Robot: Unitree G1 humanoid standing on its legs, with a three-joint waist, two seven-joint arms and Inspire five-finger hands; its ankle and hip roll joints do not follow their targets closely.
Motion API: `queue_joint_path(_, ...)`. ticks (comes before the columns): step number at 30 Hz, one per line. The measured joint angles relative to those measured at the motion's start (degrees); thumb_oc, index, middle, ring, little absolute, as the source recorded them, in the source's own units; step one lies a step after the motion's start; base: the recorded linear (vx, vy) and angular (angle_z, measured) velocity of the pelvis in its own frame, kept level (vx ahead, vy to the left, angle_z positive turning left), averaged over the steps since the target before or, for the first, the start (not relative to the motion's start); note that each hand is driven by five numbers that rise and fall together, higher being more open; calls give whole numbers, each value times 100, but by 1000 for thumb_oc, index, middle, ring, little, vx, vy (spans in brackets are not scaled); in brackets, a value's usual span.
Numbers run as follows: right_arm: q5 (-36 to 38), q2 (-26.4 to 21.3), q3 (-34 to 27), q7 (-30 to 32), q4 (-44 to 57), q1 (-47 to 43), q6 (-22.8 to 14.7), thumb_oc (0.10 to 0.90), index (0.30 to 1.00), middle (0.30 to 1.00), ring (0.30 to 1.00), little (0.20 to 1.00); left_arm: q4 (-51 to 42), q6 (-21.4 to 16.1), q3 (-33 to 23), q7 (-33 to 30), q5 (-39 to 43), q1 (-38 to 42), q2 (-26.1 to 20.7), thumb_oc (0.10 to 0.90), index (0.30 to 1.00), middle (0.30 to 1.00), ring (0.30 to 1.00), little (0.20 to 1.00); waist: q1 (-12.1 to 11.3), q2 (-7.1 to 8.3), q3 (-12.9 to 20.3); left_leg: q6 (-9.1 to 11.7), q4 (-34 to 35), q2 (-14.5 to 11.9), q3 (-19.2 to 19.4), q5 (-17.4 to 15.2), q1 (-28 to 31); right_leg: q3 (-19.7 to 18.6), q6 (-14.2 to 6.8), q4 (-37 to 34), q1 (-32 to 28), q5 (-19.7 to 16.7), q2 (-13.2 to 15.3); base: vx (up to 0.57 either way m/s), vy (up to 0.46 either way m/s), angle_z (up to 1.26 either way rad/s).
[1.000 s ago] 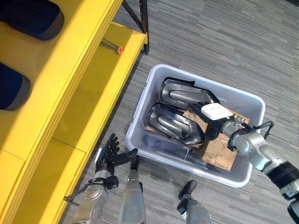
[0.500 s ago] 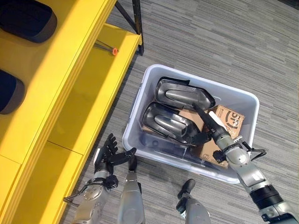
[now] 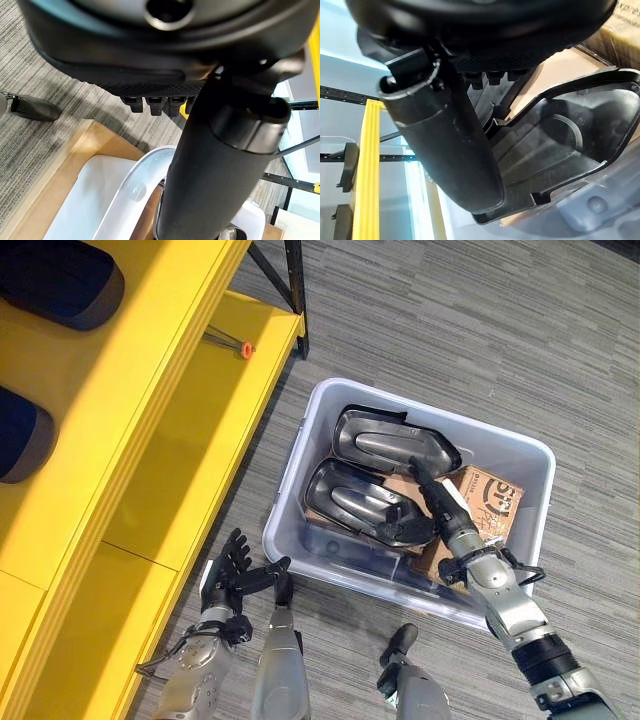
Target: Move parts from the plastic box to the shelf.
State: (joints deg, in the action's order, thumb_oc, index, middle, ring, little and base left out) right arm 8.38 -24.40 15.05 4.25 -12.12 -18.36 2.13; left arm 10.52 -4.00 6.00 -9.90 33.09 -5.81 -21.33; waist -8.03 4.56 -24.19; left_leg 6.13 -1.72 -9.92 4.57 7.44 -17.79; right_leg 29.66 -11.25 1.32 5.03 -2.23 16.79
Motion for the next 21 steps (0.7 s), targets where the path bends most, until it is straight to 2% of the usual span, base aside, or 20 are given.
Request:
queue_joint_path(12, 85, 380, -9, 254, -391, -9, 80, 900, 1000, 1000, 1000, 1000, 3, 8, -9, -109, -1, 7, 2, 900, 1000, 1000, 1000, 1000, 6, -3, -1, -2, -6, 1, 45, -2, -3, -51, 0, 16, 49, 0, 13, 2, 0, -1)
queue_joint_path(21, 138, 413, -4, 258, -402, 43, 80, 900, 1000, 1000, 1000, 1000, 4, 10, -10, -217, -8, 18, 3, 900, 1000, 1000, 1000, 1000, 13, -10, -1, -7, -9, 2, 67, -5, 6, -73, 0, 21, 57, 0, 22, 1, 0, 0)
